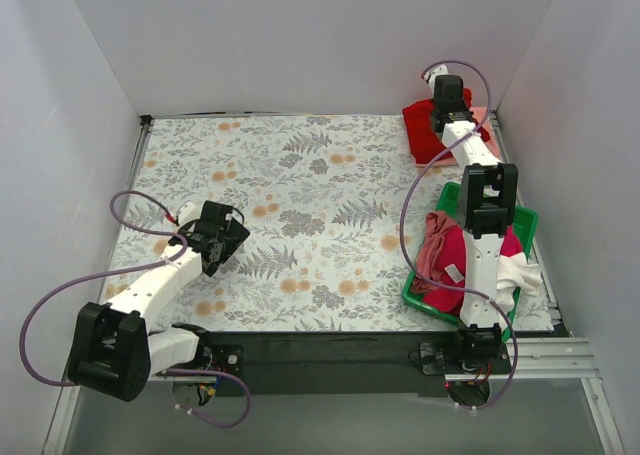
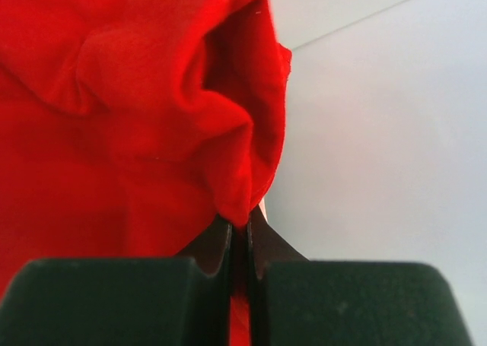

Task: Fold and stack the t-shirts
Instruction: Neatly place the folded tshirt to the corner

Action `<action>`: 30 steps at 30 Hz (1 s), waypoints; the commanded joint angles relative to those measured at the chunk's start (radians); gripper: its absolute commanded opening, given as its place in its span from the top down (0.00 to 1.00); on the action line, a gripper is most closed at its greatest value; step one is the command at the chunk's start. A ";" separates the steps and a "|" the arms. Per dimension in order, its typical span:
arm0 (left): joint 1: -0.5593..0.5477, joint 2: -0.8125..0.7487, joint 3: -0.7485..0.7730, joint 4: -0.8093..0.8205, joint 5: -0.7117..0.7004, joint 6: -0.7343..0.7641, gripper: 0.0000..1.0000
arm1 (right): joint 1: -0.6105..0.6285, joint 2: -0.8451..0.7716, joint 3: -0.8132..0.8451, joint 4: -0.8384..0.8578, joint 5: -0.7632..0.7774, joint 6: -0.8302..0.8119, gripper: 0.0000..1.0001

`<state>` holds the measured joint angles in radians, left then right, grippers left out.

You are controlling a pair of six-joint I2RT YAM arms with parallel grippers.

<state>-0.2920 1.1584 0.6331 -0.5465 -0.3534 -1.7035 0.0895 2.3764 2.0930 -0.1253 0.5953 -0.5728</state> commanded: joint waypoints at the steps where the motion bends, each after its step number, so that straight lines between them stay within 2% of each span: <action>1: -0.007 0.012 0.046 -0.004 -0.027 -0.002 0.04 | -0.023 0.024 0.050 0.075 0.020 0.024 0.94; 2: -0.007 0.015 0.053 -0.003 -0.025 -0.001 0.04 | -0.027 0.030 0.052 0.078 0.020 0.024 0.85; 4: -0.007 0.026 0.063 -0.001 -0.024 0.001 0.04 | -0.036 0.043 0.052 0.085 0.020 0.027 0.83; 6: -0.007 0.029 0.074 -0.004 -0.025 0.001 0.04 | -0.042 0.052 0.052 0.088 0.029 0.039 0.76; 8: -0.007 0.034 0.080 -0.004 -0.029 0.001 0.04 | -0.048 0.055 0.042 0.092 0.035 0.065 0.62; 10: -0.007 0.034 0.088 -0.004 -0.027 -0.001 0.04 | -0.054 0.053 0.039 0.095 0.041 0.079 0.59; 13: -0.007 0.032 0.102 -0.006 -0.032 0.004 0.04 | -0.059 0.052 0.042 0.099 0.083 0.094 0.49; 14: -0.007 0.032 0.102 -0.006 -0.033 0.004 0.04 | -0.059 0.050 0.042 0.101 0.112 0.099 0.38; 16: -0.007 0.027 0.108 -0.007 -0.038 0.004 0.04 | -0.062 0.030 0.036 0.102 0.130 0.119 0.29; 17: -0.007 0.024 0.111 -0.006 -0.038 0.002 0.04 | -0.060 0.020 0.030 0.102 0.132 0.128 0.13; 19: -0.007 0.018 0.120 -0.006 -0.039 0.001 0.04 | -0.062 -0.022 -0.002 0.102 0.123 0.162 0.02; 25: -0.007 -0.034 0.152 -0.004 -0.032 -0.007 0.04 | -0.059 -0.236 -0.174 0.101 0.032 0.316 0.02; 30: -0.009 -0.103 0.166 0.052 0.004 0.002 0.04 | -0.059 -0.509 -0.425 0.101 -0.196 0.471 0.02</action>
<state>-0.2932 1.1183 0.7616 -0.5346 -0.3500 -1.7031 0.0326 2.0644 1.7504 -0.0753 0.5480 -0.2481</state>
